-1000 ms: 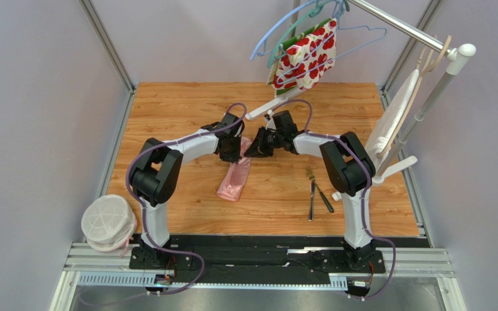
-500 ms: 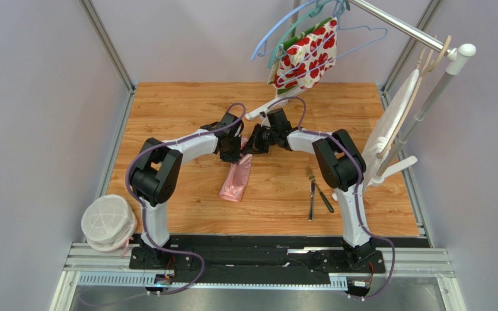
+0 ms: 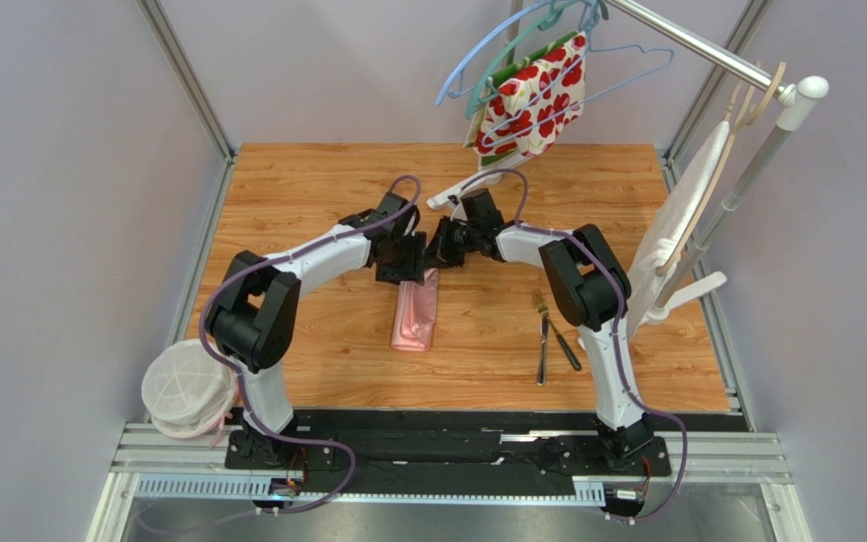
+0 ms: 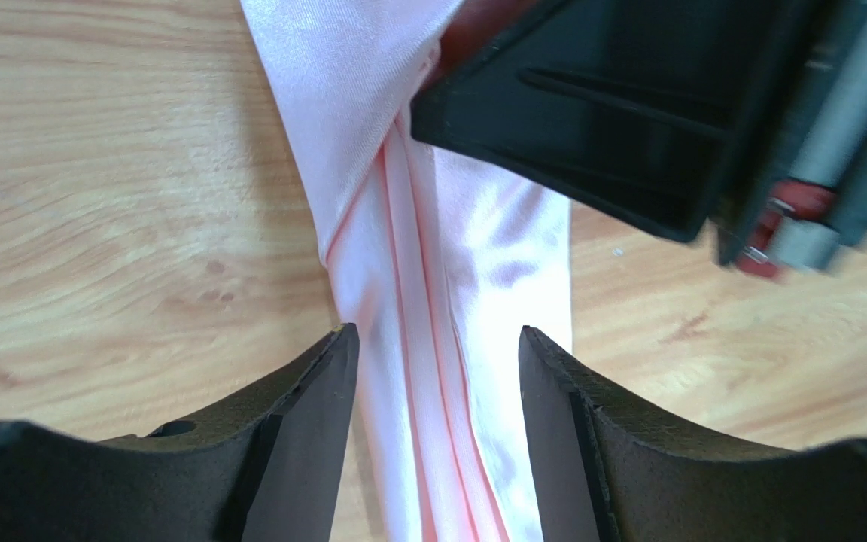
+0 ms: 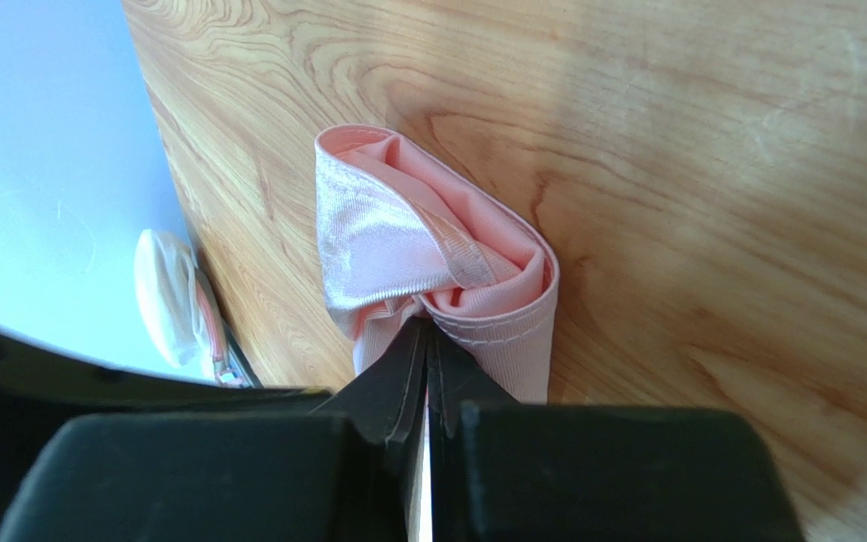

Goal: Fold the napkin into a case and place the utensils inside
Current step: Fold the 2/3-rectangle-folded napkin at the center of the board.

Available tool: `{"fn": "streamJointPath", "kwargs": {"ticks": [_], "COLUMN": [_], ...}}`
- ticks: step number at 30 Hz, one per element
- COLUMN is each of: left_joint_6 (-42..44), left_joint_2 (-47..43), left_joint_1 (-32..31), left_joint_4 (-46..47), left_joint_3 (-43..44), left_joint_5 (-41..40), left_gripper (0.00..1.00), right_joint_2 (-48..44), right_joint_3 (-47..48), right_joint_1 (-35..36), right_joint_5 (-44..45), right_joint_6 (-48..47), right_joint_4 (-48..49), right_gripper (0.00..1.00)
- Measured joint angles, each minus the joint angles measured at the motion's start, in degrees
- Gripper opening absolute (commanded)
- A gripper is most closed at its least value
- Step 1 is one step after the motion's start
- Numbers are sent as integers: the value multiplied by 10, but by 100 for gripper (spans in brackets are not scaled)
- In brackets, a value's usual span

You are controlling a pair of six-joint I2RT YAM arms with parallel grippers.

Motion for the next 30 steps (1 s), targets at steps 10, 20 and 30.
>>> {"fn": "streamJointPath", "kwargs": {"ticks": [10, 20, 30], "left_joint_6": [8, 8, -10], "left_joint_2": [12, 54, 52], "left_joint_1": [41, 49, 49], "left_joint_4": [-37, 8, 85], "left_joint_3": [76, 52, 3], "left_joint_5": [-8, -14, 26], "left_gripper": [37, 34, 35], "right_joint_2": [2, 20, 40], "right_joint_3": [6, 19, 38], "right_joint_1": [0, 0, 10], "right_joint_5": [-22, -49, -55], "right_joint_6": [-5, -6, 20], "right_joint_4": [0, 9, 27], "right_gripper": [2, 2, 0]}}
